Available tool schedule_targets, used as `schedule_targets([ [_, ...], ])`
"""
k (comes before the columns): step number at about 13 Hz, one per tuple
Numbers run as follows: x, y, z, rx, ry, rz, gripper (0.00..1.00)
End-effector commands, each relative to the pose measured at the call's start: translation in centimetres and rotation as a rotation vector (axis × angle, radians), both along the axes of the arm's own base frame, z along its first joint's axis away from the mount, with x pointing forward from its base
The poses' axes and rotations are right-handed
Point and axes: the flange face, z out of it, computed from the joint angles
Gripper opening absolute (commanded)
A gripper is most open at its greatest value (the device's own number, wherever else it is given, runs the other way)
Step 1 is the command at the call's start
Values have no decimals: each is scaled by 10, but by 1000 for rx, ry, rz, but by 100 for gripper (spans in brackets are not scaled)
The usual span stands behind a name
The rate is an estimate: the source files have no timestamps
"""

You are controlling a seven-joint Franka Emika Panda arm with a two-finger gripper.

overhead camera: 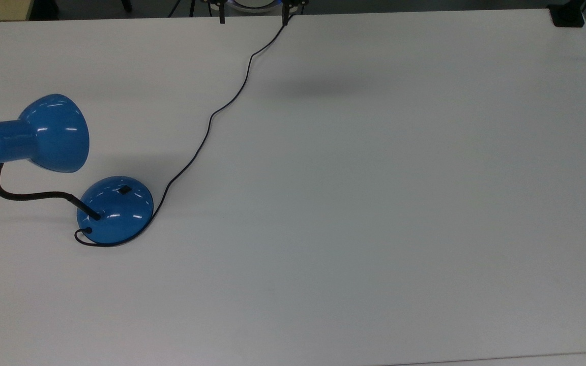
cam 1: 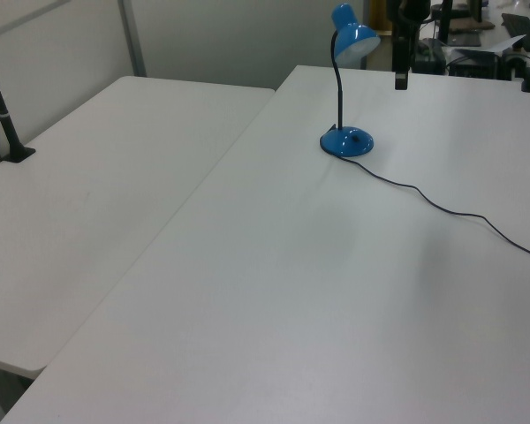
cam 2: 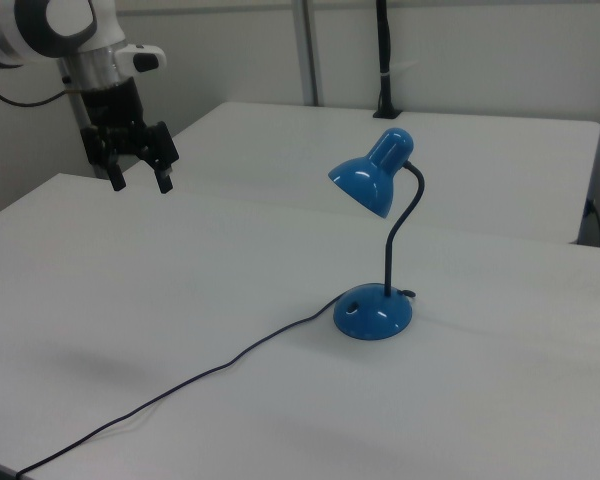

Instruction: Turn on the lamp

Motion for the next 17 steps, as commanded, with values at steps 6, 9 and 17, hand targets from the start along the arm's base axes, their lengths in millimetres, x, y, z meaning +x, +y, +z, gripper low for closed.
schedule_targets([
  [6,-4,-3,1,13,24,-19,100],
  [9,-3,-3,0,14,26,-16,100],
  [17,-2,-5,-1,16,31,7,30],
])
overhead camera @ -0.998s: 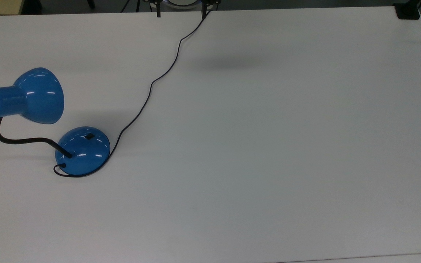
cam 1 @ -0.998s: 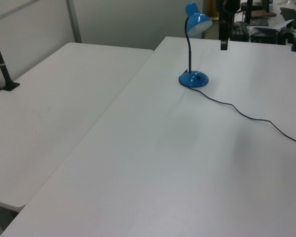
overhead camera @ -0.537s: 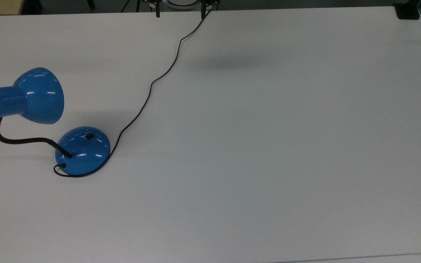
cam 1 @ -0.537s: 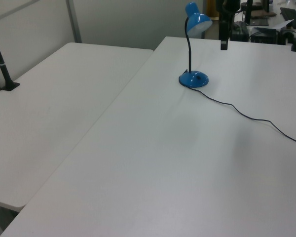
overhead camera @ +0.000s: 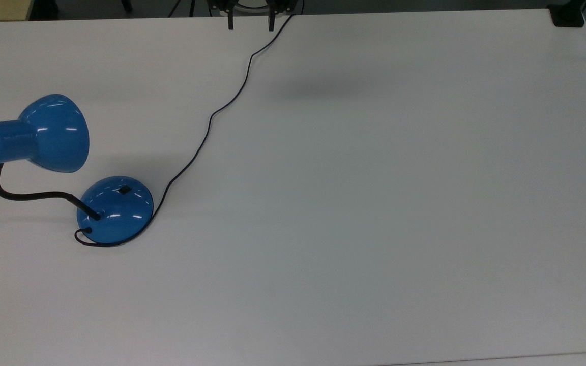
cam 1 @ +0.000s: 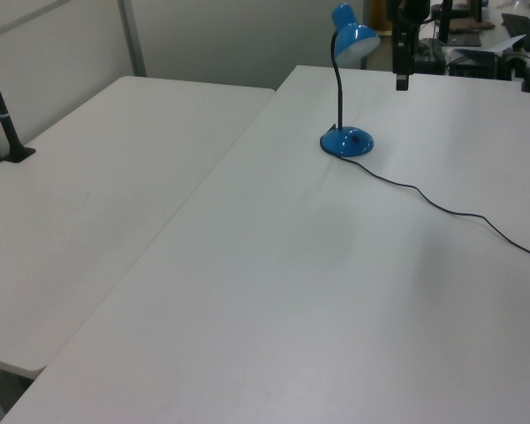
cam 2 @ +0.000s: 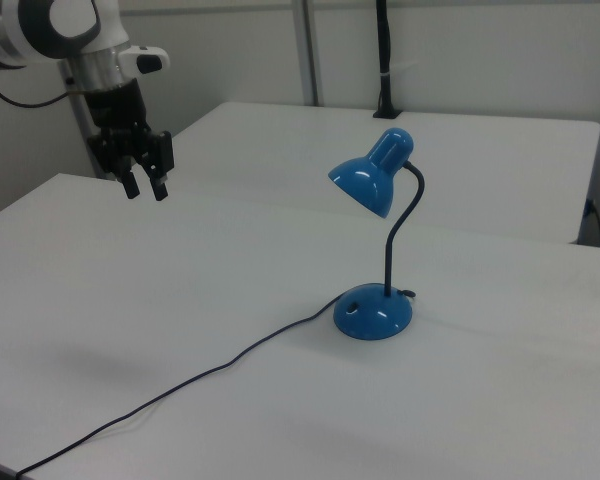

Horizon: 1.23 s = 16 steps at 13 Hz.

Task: Turn on the lamp
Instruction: 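Move the gripper over the blue lamp base and lower toward its switch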

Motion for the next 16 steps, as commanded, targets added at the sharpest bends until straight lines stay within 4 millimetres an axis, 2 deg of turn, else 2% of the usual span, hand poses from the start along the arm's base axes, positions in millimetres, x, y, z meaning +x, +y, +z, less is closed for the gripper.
schedule_targets([
  [1,-4,-1,1,17,28,19,17],
  [2,-4,-1,1,17,28,23,6],
  [3,-3,-1,0,17,29,28,0],
  [9,2,-2,-4,29,11,16,0],
  [13,19,-39,-20,36,-56,-88,0],
  [16,28,-72,-47,40,-106,-207,0],
])
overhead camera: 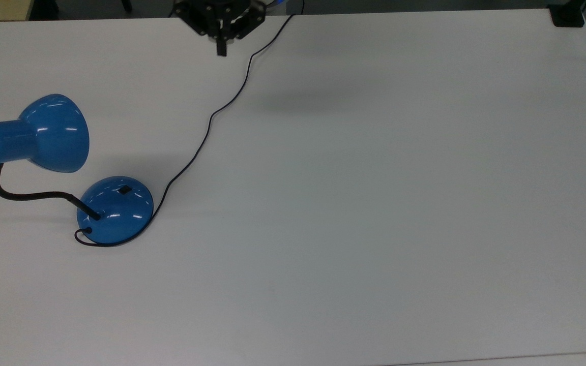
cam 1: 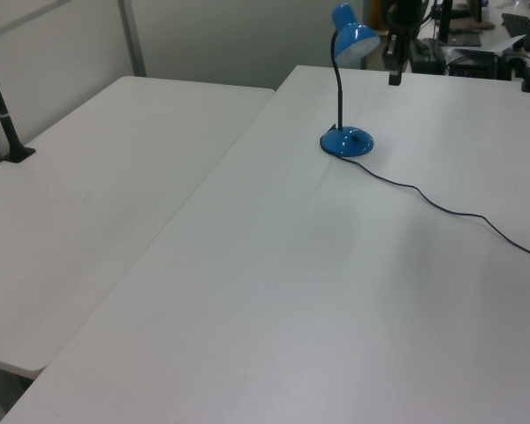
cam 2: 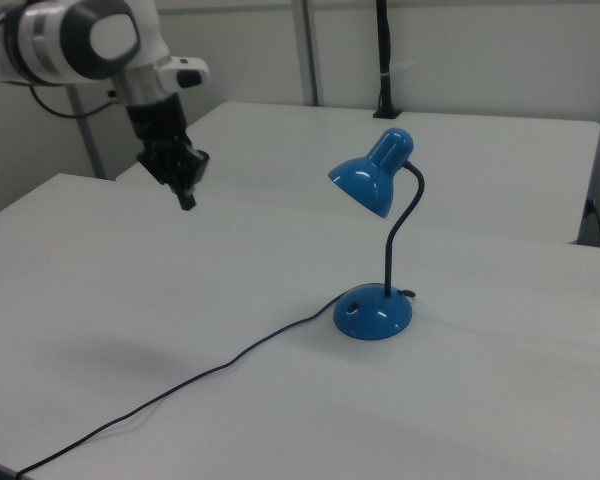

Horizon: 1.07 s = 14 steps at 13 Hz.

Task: Turn on the lamp
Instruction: 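Move the gripper over the blue lamp base and lower toward its switch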

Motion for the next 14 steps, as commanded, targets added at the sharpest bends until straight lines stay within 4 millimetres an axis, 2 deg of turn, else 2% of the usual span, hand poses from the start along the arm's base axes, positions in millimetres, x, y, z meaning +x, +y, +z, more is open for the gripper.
schedule_targets([
  [1,7,-31,-36,30,-57,-150,0],
  [3,11,-50,-62,37,-95,-236,0],
  [7,34,-99,-130,51,-196,-447,0],
  [11,46,-128,-168,29,-240,-554,0],
  [13,55,-138,-198,17,-264,-583,0],
  [14,57,-144,-205,13,-286,-596,0],
])
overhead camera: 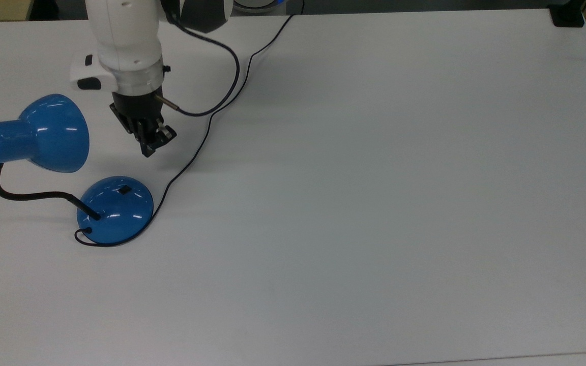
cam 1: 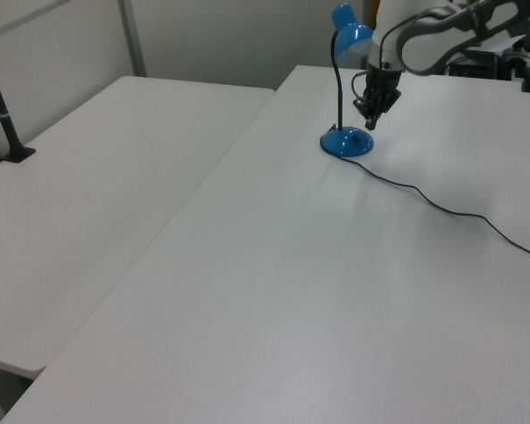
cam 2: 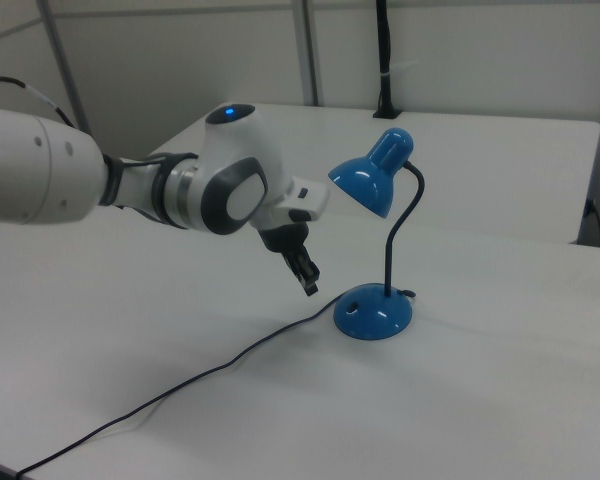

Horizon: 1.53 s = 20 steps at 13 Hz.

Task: Turn on the lamp
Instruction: 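Move the gripper over the blue lamp base and lower toward its switch, then press down on the switch on the lamp base with the gripper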

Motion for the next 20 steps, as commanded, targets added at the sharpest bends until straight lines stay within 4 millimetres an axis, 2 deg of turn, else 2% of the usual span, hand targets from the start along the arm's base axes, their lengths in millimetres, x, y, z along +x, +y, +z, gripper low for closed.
schedule_targets([
  [1,9,-8,-25,-30,-56,-31,0],
  [5,15,-27,-48,-60,-109,-47,0],
  [9,19,-38,-49,-101,-178,-23,0],
  [20,26,-42,-64,-104,-206,-5,0],
])
